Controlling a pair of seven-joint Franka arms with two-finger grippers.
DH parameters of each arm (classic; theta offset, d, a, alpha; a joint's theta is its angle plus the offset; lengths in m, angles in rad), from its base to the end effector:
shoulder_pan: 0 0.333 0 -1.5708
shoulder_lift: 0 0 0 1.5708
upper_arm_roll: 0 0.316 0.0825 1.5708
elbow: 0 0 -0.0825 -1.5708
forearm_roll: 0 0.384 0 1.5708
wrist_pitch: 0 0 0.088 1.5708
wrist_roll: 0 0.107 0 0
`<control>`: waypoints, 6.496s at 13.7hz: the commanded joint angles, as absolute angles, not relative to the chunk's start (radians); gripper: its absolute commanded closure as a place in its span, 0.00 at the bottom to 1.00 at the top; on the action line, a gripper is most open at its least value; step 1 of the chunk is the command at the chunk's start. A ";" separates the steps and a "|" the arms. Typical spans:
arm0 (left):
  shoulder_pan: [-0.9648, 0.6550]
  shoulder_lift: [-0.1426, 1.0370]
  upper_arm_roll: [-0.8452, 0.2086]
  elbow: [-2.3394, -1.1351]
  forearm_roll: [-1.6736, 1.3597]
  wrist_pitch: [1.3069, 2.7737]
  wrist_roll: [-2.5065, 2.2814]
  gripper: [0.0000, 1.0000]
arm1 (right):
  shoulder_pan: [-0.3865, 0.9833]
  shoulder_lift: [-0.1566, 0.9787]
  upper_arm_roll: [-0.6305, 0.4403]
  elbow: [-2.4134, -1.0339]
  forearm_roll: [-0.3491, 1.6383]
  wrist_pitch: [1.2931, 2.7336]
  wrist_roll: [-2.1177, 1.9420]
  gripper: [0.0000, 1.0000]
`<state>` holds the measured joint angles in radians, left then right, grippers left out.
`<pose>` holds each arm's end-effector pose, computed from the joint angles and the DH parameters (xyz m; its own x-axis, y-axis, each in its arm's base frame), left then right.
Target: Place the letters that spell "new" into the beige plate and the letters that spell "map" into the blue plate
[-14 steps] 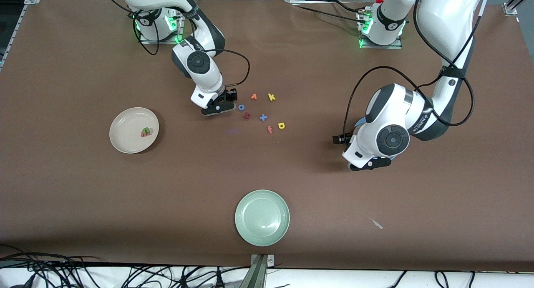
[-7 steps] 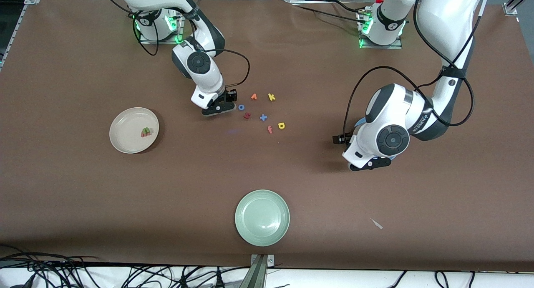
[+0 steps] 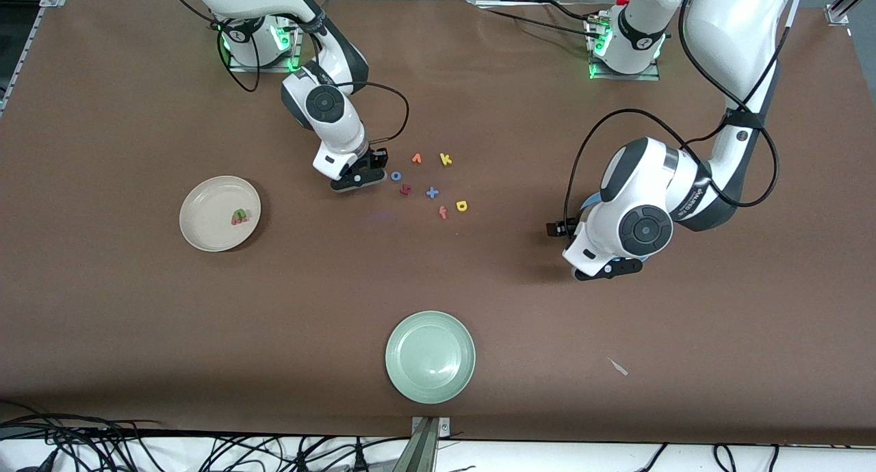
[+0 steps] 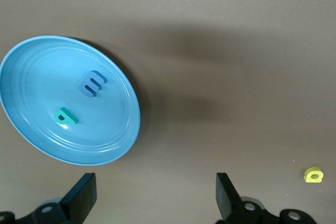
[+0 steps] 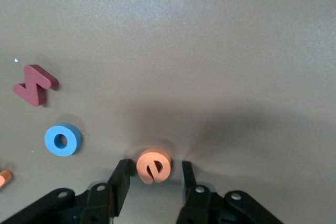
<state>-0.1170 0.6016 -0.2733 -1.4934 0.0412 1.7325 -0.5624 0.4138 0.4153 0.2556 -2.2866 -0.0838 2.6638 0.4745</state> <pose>0.6264 -0.2248 0.3063 0.9214 0.1799 -0.3444 0.1626 -0.9836 -0.0787 0.4085 0.3332 0.1736 0.9675 0.2484 -0.0473 0.2461 -0.9680 -0.0491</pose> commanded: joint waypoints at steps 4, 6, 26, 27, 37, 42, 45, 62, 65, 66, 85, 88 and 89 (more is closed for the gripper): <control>-0.161 0.620 -0.273 -1.463 0.037 1.730 -0.546 0.00 | 0.414 0.449 0.259 -2.276 -0.097 2.703 0.466 0.61; -0.176 0.636 -0.276 -1.462 0.025 1.811 -0.552 0.00 | 0.414 0.454 0.258 -2.276 -0.097 2.706 0.466 0.64; -0.468 0.755 -0.265 -1.666 -0.019 2.335 -0.655 0.26 | 0.407 0.330 0.109 -2.121 -0.083 2.327 0.226 0.81; -0.466 0.755 -0.265 -1.667 -0.002 2.335 -0.655 0.31 | 0.407 0.315 0.077 -2.121 -0.078 2.310 0.166 0.81; -0.489 0.778 -0.265 -1.689 0.017 2.335 -0.729 0.76 | 0.376 0.310 -0.167 -2.109 -0.081 2.226 -0.081 0.81; -0.448 0.718 -0.265 -1.674 0.017 2.228 -0.721 0.87 | 0.252 0.402 -0.166 -2.037 -0.083 2.230 -0.193 0.77; -0.373 0.661 -0.265 -1.666 0.018 2.123 -0.683 0.88 | 0.253 0.402 -0.166 -2.034 -0.075 2.224 -0.176 0.00; -0.048 0.635 -0.258 -1.716 0.241 1.902 -0.377 0.85 | 0.296 0.377 -0.114 -1.522 -0.049 1.476 -0.104 0.00; -0.034 0.634 -0.261 -1.727 0.239 1.902 -0.379 0.42 | 0.290 0.296 -0.095 -1.537 -0.048 1.466 -0.100 0.00; -0.035 0.627 -0.265 -1.726 0.239 1.901 -0.380 0.08 | 0.273 0.247 -0.077 -1.567 -0.054 1.479 -0.107 0.00; -0.028 0.551 -0.302 -1.396 0.227 1.801 -0.379 0.00 | -0.025 -0.008 0.103 -1.660 -0.048 1.509 -0.103 0.00; -0.041 0.477 -0.285 -1.381 0.218 1.770 -0.325 0.00 | -0.028 -0.006 0.103 -1.660 -0.046 1.509 -0.103 0.00; -0.034 0.448 -0.273 -1.381 0.204 1.766 -0.316 0.00 | -0.028 -0.006 0.103 -1.660 -0.046 1.509 -0.103 0.00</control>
<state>-0.0283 0.5244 -0.2954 -1.3743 0.2124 1.7990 -0.3575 -0.0098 0.0106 0.0869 -1.6504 -0.0601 1.5071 -0.1115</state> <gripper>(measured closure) 0.000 0.000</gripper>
